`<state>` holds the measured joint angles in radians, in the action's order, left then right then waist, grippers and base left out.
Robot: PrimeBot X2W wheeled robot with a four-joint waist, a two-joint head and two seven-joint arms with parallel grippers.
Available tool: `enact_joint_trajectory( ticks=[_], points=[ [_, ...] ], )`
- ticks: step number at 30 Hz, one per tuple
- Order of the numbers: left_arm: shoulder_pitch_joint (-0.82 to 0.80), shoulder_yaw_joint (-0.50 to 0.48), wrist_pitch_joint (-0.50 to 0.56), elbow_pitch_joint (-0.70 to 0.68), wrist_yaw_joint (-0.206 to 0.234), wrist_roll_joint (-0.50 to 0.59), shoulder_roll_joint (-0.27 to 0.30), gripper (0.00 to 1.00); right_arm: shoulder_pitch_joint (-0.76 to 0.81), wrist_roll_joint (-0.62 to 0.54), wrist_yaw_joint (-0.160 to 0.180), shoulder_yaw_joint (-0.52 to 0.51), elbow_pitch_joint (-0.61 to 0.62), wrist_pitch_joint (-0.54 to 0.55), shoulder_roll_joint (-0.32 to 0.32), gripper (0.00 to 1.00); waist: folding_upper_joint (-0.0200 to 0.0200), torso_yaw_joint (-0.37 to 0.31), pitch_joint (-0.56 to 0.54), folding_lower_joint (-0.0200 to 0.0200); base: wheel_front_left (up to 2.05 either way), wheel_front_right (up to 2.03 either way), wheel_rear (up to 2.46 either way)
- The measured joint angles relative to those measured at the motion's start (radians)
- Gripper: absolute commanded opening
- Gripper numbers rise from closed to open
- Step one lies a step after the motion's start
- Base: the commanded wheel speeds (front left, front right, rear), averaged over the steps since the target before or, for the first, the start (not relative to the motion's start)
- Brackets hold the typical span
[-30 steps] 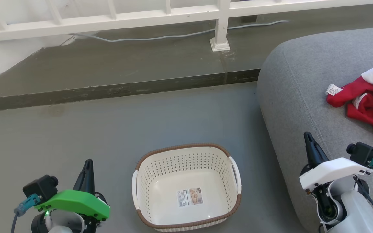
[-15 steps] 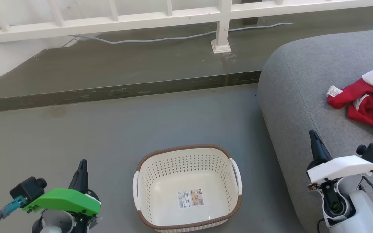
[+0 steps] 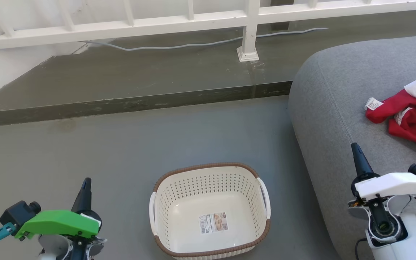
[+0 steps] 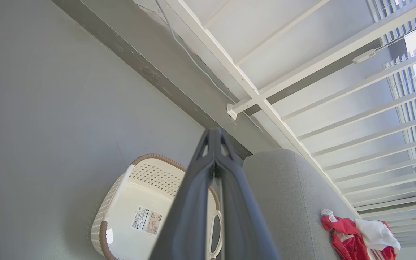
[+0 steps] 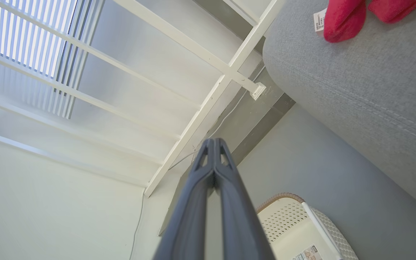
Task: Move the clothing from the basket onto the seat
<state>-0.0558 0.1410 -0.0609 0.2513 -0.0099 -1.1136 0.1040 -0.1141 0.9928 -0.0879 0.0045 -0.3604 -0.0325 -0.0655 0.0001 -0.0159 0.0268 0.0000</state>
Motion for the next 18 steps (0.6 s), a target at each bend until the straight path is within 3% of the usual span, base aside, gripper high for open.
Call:
enact_joint_trajectory(
  ticks=[18],
  points=[
    [0.0, -0.075, 0.06, 0.009, -0.044, -0.197, -0.02, 0.0, 0.001, 0.237, -0.011, -0.06, 0.028, 0.06, 0.005, 0.0, 0.0, 0.006, -0.01, 0.0, 0.0, 0.0, 0.0]
  ],
)
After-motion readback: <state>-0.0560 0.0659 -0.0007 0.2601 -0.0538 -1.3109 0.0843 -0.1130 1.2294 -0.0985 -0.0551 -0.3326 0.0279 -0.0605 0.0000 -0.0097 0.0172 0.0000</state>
